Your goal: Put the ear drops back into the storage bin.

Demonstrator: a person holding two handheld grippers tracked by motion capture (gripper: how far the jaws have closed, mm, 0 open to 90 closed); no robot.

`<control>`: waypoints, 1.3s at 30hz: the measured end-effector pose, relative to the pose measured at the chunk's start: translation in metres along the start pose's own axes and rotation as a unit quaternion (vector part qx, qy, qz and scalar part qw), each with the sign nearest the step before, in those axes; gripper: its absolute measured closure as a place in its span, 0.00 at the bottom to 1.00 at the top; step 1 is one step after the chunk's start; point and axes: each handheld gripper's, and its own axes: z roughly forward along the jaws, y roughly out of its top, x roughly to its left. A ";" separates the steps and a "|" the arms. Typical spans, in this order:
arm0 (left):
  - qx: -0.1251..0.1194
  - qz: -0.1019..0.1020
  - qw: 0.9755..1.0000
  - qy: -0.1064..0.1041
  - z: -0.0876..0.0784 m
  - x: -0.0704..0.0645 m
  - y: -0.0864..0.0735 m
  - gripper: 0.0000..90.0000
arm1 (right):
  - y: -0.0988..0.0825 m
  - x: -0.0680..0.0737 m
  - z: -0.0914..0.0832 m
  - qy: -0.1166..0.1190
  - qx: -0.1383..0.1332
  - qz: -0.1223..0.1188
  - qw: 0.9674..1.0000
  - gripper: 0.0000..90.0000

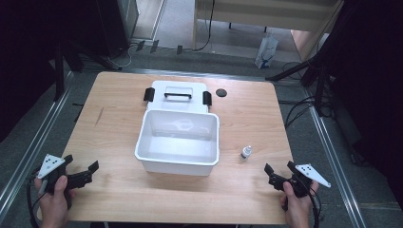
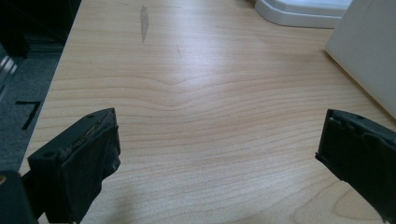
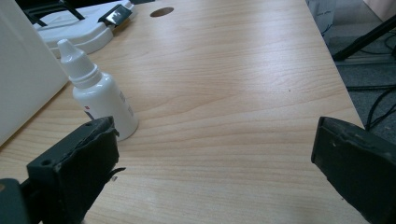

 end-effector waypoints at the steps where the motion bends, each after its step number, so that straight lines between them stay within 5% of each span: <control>1: 0.000 0.000 1.000 0.000 0.000 0.000 0.000 0.00 | 0.000 0.000 0.000 0.000 0.000 0.000 1.000 0.00; 13: 0.004 -0.001 1.000 -0.004 0.001 0.001 0.000 0.00 | 0.000 0.003 0.002 -0.010 0.010 -0.017 1.000 0.00; 18: 0.006 -0.001 1.000 -0.004 0.001 0.001 0.000 0.00 | 0.003 0.005 -0.002 -0.033 0.001 -0.027 0.999 0.14; 26: 0.005 -0.004 1.000 -0.003 0.000 0.001 0.000 0.00 | 0.011 0.009 0.003 -0.023 0.056 -0.077 0.995 0.17; 31: 0.003 -0.002 1.000 -0.003 0.001 0.001 0.000 0.00 | 0.025 0.024 0.011 0.016 0.112 -0.138 0.984 0.18; 36: 0.003 -0.004 1.000 -0.006 0.001 0.002 0.000 0.00 | 0.044 0.040 0.017 0.038 0.160 -0.196 0.967 0.18; 39: 0.003 -0.003 1.000 -0.006 0.001 0.001 0.000 0.00 | 0.057 0.047 0.019 0.051 0.189 -0.229 0.953 0.18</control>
